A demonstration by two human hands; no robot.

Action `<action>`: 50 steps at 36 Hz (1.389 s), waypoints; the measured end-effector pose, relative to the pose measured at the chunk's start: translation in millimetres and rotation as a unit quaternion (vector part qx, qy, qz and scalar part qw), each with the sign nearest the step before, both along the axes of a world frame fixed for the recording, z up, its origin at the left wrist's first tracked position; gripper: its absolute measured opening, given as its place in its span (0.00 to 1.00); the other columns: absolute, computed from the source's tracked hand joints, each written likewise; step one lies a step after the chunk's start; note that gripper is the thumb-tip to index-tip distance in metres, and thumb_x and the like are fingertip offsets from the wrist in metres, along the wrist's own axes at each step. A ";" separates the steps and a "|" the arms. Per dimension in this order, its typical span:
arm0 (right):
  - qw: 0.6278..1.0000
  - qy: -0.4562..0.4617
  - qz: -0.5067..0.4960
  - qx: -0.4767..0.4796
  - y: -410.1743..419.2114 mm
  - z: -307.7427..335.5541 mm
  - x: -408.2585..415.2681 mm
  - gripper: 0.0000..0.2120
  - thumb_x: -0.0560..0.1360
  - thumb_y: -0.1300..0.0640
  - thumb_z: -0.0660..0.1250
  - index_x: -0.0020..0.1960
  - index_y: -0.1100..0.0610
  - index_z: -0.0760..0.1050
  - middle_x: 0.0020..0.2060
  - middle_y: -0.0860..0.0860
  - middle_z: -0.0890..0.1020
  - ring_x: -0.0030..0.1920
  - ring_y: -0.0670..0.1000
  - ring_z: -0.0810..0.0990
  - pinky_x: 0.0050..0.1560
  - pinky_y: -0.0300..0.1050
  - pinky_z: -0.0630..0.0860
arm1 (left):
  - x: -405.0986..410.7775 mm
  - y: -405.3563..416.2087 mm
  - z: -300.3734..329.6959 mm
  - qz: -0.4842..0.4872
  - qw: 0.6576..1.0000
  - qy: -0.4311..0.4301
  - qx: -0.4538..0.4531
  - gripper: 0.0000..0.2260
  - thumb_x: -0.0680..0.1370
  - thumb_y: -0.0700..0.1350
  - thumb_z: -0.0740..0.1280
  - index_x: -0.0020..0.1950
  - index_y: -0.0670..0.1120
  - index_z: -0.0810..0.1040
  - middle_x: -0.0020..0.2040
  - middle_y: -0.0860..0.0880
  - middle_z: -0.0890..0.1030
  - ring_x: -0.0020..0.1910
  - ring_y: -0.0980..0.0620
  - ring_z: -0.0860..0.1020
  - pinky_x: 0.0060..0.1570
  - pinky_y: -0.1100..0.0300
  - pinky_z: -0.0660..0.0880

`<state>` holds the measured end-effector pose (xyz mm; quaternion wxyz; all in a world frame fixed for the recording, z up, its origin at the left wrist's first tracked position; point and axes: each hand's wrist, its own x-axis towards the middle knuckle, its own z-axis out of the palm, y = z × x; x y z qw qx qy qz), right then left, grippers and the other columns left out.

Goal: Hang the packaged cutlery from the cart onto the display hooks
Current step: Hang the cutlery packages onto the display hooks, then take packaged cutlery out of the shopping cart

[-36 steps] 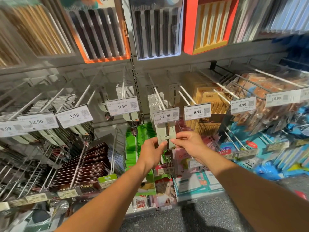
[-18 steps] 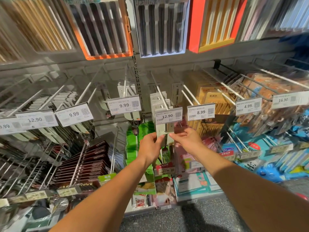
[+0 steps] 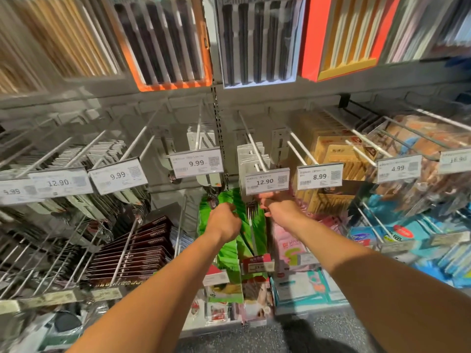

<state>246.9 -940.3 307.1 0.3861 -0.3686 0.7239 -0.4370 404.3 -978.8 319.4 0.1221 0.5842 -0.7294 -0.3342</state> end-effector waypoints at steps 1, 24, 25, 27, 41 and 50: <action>1.000 -0.003 0.000 -0.005 1.7 1.9 2.4 0.13 0.78 0.62 0.65 0.42 0.44 0.78 0.52 0.55 0.83 0.52 0.61 0.83 0.54 0.61 0.80 | 3.2 2.2 0.7 -0.004 1.000 0.002 0.001 0.18 0.79 0.38 0.61 0.68 0.39 0.76 0.65 0.40 0.79 0.64 0.42 0.77 0.60 0.59 0.72; 0.993 -0.074 -0.088 -0.017 245.5 49.1 -4.0 0.07 0.79 0.63 0.65 0.43 0.56 0.78 0.36 0.54 0.80 0.34 0.49 0.79 0.34 0.39 0.72 | -43.2 184.1 42.3 -0.269 0.961 0.046 -0.034 0.08 0.81 0.43 0.62 0.48 0.42 0.78 0.46 0.42 0.84 0.48 0.42 0.81 0.49 0.53 0.76; 0.992 -0.071 -0.098 -0.020 261.6 50.7 -10.7 0.08 0.79 0.62 0.65 0.43 0.56 0.78 0.36 0.54 0.80 0.34 0.49 0.78 0.35 0.40 0.71 | -51.8 195.4 42.4 -0.278 0.958 0.051 -0.039 0.08 0.81 0.44 0.61 0.48 0.42 0.78 0.46 0.42 0.84 0.47 0.43 0.81 0.48 0.53 0.76; 0.991 -0.057 -0.118 -0.017 296.4 52.5 -26.5 0.07 0.80 0.62 0.64 0.43 0.56 0.77 0.36 0.54 0.80 0.33 0.49 0.78 0.33 0.39 0.71 | -69.3 222.4 48.0 -0.294 0.953 0.066 -0.040 0.10 0.82 0.44 0.61 0.48 0.41 0.79 0.44 0.43 0.83 0.45 0.44 0.81 0.46 0.54 0.76; 0.959 -0.012 -0.284 0.010 572.7 63.4 -126.1 0.12 0.81 0.62 0.61 0.39 0.54 0.70 0.29 0.51 0.76 0.18 0.40 0.72 0.18 0.33 0.63 | -210.5 478.2 53.7 -0.406 0.900 0.134 0.084 0.20 0.77 0.55 0.57 0.45 0.40 0.79 0.46 0.36 0.83 0.43 0.40 0.82 0.46 0.47 0.79; 0.901 -0.058 -0.428 0.034 761.3 56.7 -165.9 0.14 0.82 0.60 0.59 0.39 0.56 0.74 0.32 0.55 0.77 0.22 0.43 0.75 0.27 0.37 0.69 | -284.6 644.7 33.7 -0.526 0.828 0.101 0.166 0.10 0.84 0.45 0.58 0.49 0.43 0.76 0.42 0.42 0.78 0.31 0.52 0.75 0.31 0.62 0.69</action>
